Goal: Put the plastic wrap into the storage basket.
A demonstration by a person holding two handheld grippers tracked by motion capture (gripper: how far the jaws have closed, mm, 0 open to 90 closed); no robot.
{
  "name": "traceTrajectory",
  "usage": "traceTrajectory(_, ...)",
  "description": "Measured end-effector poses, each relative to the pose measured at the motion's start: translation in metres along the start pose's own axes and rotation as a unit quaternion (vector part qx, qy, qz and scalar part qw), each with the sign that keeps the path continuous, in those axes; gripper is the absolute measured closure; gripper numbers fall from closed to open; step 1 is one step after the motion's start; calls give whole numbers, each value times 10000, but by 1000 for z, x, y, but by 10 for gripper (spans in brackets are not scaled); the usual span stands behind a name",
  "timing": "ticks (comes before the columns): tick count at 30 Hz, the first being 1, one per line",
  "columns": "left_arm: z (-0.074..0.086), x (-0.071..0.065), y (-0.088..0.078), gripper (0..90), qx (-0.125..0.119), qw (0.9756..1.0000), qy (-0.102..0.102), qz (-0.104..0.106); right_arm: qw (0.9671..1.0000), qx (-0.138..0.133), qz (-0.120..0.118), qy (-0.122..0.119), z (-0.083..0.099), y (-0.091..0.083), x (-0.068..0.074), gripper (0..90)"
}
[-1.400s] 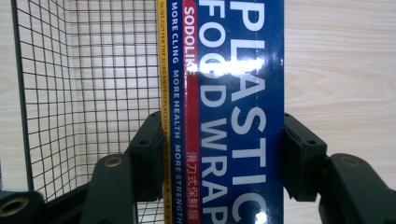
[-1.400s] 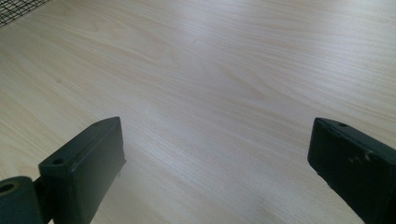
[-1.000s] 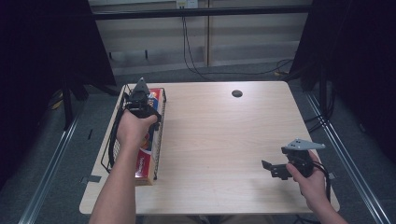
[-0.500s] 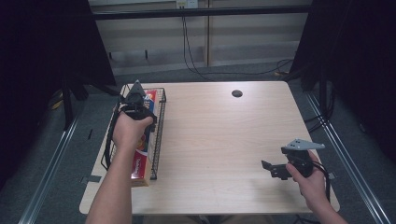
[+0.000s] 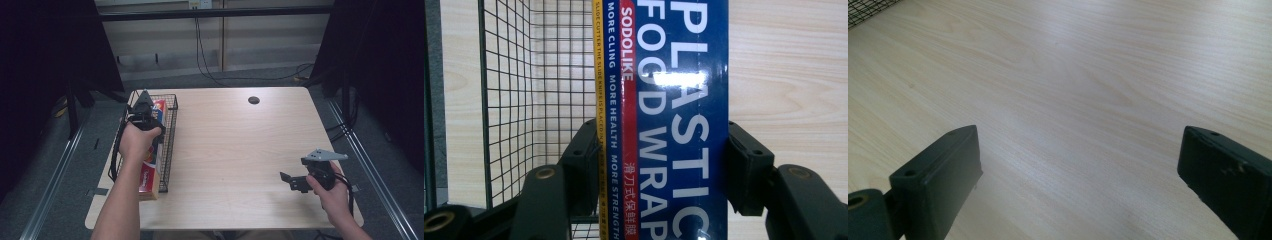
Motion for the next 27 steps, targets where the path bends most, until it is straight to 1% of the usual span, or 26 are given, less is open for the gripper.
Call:
traceTrajectory(4,-1,3,3,428,25,10000,-8,-37,10000,11,10,9,0,1,0,34)
traceTrajectory(6,-2,3,5,428,38,10000,-42,-13,10000,18,1,3,0,1,0,34)
traceTrajectory(7,-2,3,6,428,12,10000,-42,-49,10000,23,-10,0,0,1,1,34)
traceTrajectory(8,-2,4,7,428,40,10000,3,-39,10000,13,-18,-10,0,1,0,34)
traceTrajectory(13,-3,5,11,428,43,10000,-43,-49,10000,5,-3,-31,0,1,0,34)
traceTrajectory(14,-4,6,12,427,42,10000,-12,-65,10000,7,-1,-27,0,1,0,34)
traceTrajectory(16,-4,6,14,427,21,10000,-28,-64,10000,3,-2,-25,0,1,0,34)
traceTrajectory(17,-4,6,14,428,60,10000,-33,-50,10000,3,-3,-25,0,1,0,34)
traceTrajectory(23,-4,8,18,427,74,9999,-85,-70,10000,-4,6,-19,0,1,0,34)
traceTrajectory(25,-5,9,19,426,115,9999,-36,-82,10000,-1,3,-18,0,1,0,34)
traceTrajectory(26,-5,8,20,427,98,9999,-69,-53,10000,3,1,-12,0,1,0,34)
traceTrajectory(27,-5,8,21,427,82,9999,-56,-55,10000,-1,-9,-22,0,1,0,34)
Point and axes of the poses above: each handheld gripper's, and its own axes: y roughly forward along the jaws, z roughly out of its underside, x roughly to its left, the point moved 6 cm from there along y, roughly forward along the jaws, and after that the axes turned 14 degrees about -y, right-handed, at the moved point
